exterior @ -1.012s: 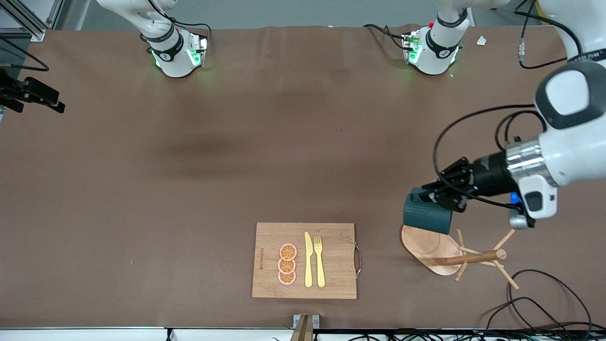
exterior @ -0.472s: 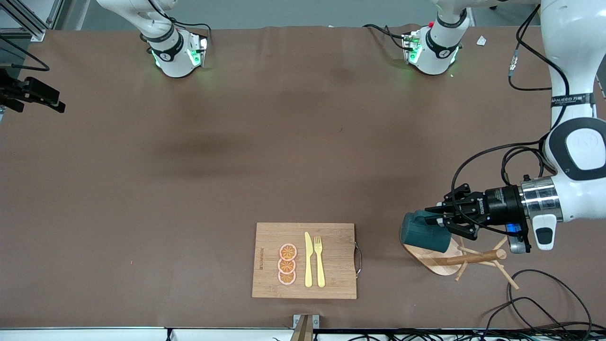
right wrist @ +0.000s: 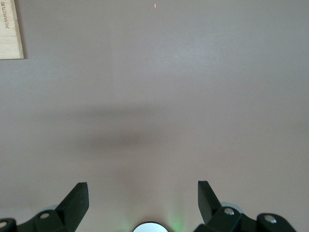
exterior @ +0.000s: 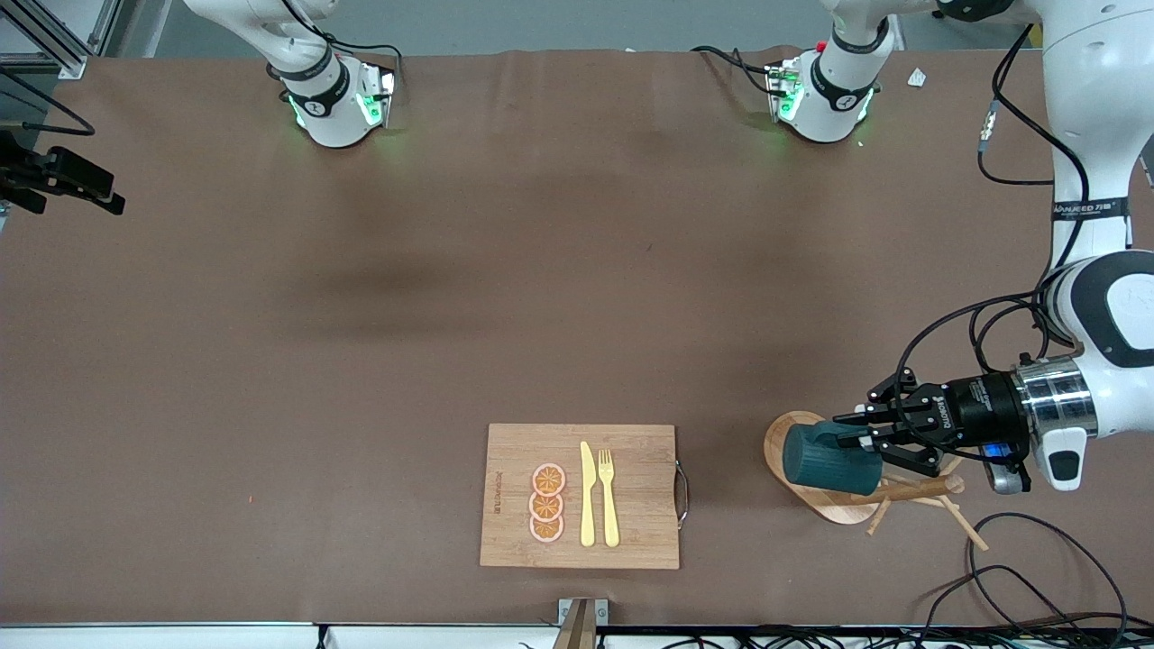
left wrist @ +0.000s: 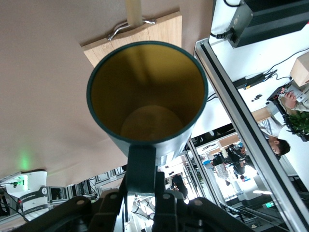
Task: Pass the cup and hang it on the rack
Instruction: 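Lower the mug handle onto a rack peg with the left gripper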
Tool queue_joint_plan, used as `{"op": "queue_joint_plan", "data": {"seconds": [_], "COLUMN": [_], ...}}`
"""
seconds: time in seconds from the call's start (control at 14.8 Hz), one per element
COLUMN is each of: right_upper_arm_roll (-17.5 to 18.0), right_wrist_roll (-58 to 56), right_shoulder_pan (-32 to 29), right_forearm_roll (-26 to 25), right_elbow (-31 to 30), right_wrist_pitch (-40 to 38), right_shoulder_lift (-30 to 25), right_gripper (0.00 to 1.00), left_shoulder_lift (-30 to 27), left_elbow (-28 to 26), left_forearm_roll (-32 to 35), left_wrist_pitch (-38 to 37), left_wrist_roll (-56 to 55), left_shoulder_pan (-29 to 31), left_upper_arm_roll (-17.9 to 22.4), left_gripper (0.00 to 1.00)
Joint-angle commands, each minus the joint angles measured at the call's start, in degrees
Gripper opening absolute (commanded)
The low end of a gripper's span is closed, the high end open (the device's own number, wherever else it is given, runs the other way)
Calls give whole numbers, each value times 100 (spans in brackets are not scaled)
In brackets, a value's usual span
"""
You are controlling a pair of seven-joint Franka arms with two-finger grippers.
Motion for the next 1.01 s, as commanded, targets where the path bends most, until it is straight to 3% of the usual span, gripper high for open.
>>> {"op": "queue_joint_plan", "data": {"seconds": [0.0,0.94], "right_upper_arm_roll": [66,66], "right_wrist_roll": [-50,-50], "right_shoulder_pan": [-61,-61], "right_forearm_roll": [-66,-57], "right_elbow": [-192,-183], "right_wrist_pitch": [37,19], "right_shoulder_lift": [-183,-183], "right_gripper": [100,100], "left_shoulder_lift": [135,303], "left_elbow": [73,64], "left_forearm_roll": [-151,-178], "left_wrist_pitch": [-32,-67], "left_wrist_roll": [55,55], "left_shoulder_pan": [130,429], "left_upper_arm_roll": [-52,-26], "left_gripper": [0,0]}}
